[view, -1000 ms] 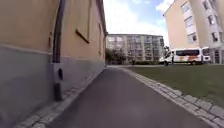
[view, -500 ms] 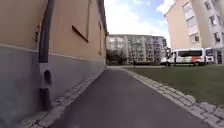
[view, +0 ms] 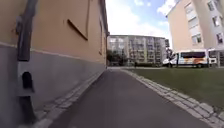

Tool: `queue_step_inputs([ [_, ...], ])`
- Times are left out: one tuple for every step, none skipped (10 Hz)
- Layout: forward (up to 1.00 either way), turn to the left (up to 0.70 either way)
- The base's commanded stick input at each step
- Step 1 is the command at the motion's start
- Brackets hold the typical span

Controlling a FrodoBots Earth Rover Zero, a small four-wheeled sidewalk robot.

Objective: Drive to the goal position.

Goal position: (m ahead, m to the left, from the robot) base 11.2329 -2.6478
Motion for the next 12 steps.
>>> queue_step_inputs([
  [0.85, 0.01],
  [0.85, 0.01],
  [0.85, 0.01],
  [0.85, 0.01],
  [0.85, 0.01],
  [0.85, 0.01],
  [0.85, 0.01],
  [0.85, 0.01],
  [0.85, 0.01],
  [0.85, 0.01],
  [0.85, 0.01],
  [0.85, 0.01],
])
